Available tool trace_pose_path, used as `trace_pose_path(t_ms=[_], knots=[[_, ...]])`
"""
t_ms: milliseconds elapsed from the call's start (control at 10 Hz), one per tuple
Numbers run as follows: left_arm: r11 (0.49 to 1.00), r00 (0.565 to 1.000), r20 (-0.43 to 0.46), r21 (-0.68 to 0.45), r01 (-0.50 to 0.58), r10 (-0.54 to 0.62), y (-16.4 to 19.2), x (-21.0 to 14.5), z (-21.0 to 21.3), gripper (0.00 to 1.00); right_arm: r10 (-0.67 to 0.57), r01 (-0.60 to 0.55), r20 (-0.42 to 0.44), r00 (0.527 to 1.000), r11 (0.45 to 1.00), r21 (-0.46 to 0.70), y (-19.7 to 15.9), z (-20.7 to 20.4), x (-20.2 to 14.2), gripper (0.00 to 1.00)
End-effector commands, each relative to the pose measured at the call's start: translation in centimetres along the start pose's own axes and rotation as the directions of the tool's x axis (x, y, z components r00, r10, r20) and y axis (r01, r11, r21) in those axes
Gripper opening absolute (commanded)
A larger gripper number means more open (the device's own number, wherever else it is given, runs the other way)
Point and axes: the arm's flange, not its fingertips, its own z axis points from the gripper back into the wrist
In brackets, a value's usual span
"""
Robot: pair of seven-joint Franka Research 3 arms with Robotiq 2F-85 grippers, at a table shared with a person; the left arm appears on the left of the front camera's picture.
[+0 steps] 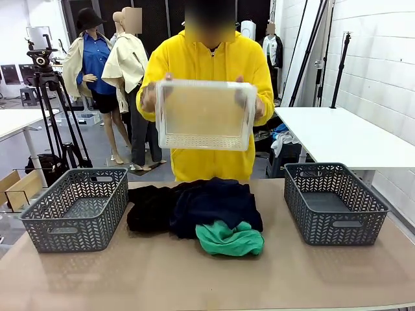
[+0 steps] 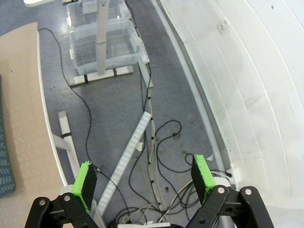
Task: Sort the tops and bottoms.
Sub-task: Lift clothes from the center of the table with your left hand.
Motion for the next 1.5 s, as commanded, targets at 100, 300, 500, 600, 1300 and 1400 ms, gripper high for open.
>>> trace_pose_path(t_ms=[100,300,500,600,1300,1400], knots=[[1.000,1.000,0.001,-0.002,0.001,-0.001,0.20,-0.18,-0.02,1.00,0.010,-0.010,-0.005,1.000,1.000,0.001,-0.07,-0.03,-0.02,1.00],[1.000,1.000,0.001,-0.002,0.001,-0.001,0.20,-0.18,-0.02,1.00,0.010,-0.010,-0.005,1.000,1.000,0.001,-0.07,-0.03,-0.02,1.00],[1.000,1.000,0.001,-0.002,0.001,-0.001,0.20,-0.18,-0.02,1.00,0.010,-0.010,-0.005,1.000,1.000,0.001,-0.07,-0.03,-0.02,1.00],[1.000,1.000,0.001,-0.002,0.001,-0.001,0.20,-0.18,-0.02,1.00,0.010,-0.010,-0.005,1.000,1.000,0.001,-0.07,-0.03,-0.02,1.00],[1.000,1.000,0.001,-0.002,0.001,-0.001,0.20,-0.18,-0.02,1.00,0.010,-0.010,-0.005,1.000,1.000,0.001,-0.07,-0.03,-0.02,1.00],[1.000,1.000,0.001,-0.002,0.001,-0.001,0.20,-0.18,-0.02,1.00,0.010,-0.010,-0.005,1.000,1.000,0.001,-0.07,-0.03,-0.02,1.00]])
